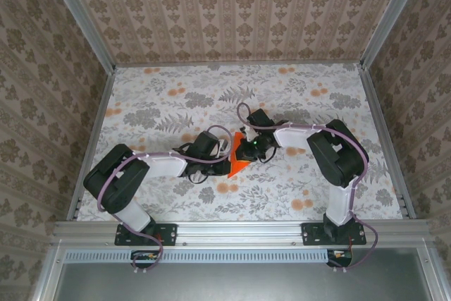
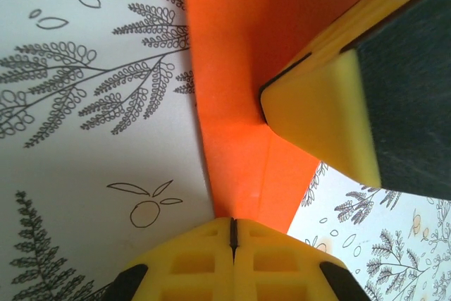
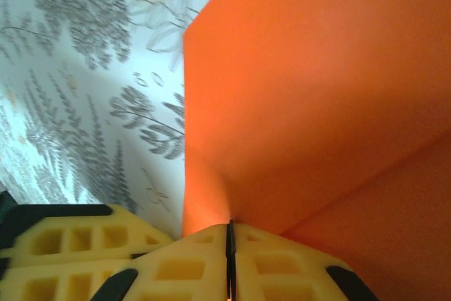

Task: Fold a paper plane with a square sheet of paper (pick it up from the middle)
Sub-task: Fourth fold the wing at the center of the table.

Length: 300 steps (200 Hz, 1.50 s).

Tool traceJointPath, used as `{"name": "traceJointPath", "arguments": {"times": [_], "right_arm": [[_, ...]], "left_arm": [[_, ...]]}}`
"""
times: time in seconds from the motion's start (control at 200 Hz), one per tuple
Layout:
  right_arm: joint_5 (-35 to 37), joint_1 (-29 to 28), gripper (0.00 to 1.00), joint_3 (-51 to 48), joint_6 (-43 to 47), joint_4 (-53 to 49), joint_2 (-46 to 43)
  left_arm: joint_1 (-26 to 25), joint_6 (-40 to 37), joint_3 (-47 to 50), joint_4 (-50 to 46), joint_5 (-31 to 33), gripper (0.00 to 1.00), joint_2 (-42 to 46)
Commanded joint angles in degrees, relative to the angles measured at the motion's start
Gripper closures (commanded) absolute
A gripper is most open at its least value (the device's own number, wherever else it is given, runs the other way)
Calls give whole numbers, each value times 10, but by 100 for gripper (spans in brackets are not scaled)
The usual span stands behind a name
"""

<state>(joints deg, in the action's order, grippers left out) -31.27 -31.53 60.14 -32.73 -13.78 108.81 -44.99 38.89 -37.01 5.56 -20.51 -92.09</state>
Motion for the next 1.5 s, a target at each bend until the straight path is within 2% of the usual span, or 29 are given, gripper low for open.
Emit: {"name": "traceJointPath", "arguments": {"times": [0.0, 0.21, 0.33, 0.55, 0.72, 0.985, 1.12, 1.265, 1.495], "right_arm": [[21, 7, 90, -22, 6, 6, 11], [24, 10, 90, -29, 1, 14, 13], [23, 12, 90, -36, 0, 20, 12], [16, 15, 90, -44, 0, 34, 11], [10, 17, 90, -47, 4, 41, 8], [-8, 21, 90, -54, 11, 57, -8], [-15, 21, 90, -53, 15, 64, -17], [-13, 21, 90, -46, 16, 52, -6], [-17, 20, 90, -48, 12, 57, -6]], "left_arm": [[-6, -7, 5, -50, 17, 98, 13], [-8, 8, 10, -19, 19, 97, 38], [-11, 26, 23, 32, 12, 94, 52], [-22, 59, 27, 120, -11, 93, 11], [-25, 55, 16, 95, 3, 94, -17], [-25, 50, 26, 69, 20, 96, -14], [-23, 50, 30, 100, 5, 95, 9], [-20, 50, 18, 80, 30, 95, 31], [-23, 63, 19, 85, 24, 99, -26]]}}
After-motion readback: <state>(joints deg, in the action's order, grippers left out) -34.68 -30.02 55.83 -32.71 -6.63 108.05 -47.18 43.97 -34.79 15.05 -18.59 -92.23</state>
